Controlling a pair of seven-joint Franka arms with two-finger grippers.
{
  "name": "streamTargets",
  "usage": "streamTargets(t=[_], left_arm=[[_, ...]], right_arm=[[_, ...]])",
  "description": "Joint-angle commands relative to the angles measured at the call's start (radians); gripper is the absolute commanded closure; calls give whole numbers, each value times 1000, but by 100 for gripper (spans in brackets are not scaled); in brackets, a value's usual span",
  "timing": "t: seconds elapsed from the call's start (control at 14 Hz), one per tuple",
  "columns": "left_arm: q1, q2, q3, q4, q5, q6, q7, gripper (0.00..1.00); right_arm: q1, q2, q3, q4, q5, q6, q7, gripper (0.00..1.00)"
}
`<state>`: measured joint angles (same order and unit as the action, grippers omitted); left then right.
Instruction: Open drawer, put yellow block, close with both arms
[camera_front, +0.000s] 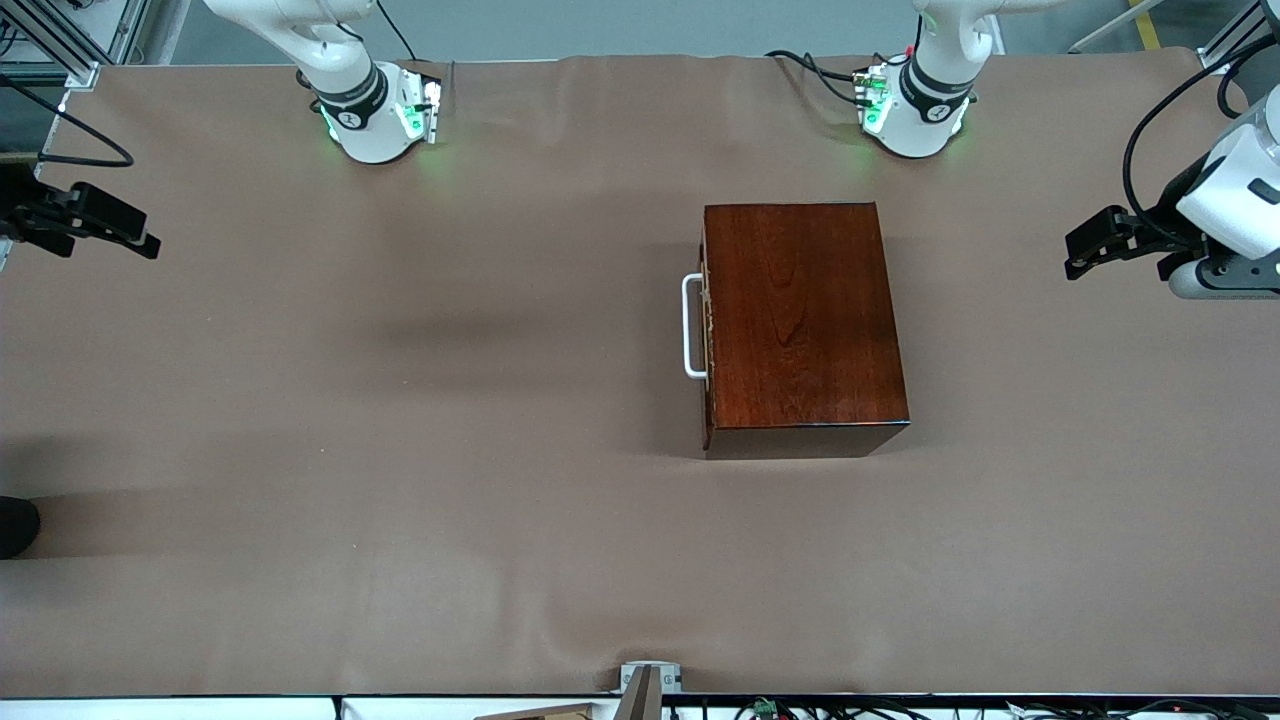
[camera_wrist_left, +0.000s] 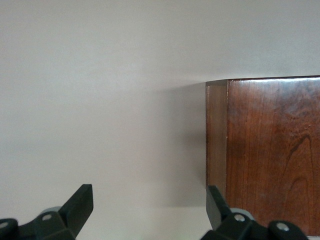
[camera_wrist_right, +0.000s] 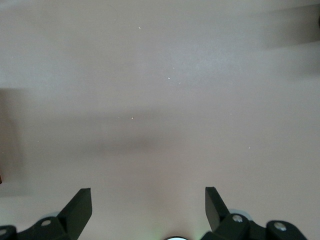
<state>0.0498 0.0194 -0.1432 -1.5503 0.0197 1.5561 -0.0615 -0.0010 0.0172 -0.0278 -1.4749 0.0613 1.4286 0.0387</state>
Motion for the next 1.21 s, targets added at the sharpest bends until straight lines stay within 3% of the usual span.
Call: streamTargets(t=[0.0, 0.36, 1.14], left_arm=[[10, -9, -4, -10, -20, 21, 19, 0], [8, -3, -4, -2, -20, 22, 8, 0], [7, 5, -12, -2, -21, 29, -4, 0]], right_arm=[[-2, 10, 6, 11, 5, 1, 4, 0], [9, 10, 8, 11, -66, -11, -2, 0], [-1, 10, 6, 11, -52, -10, 9, 0]])
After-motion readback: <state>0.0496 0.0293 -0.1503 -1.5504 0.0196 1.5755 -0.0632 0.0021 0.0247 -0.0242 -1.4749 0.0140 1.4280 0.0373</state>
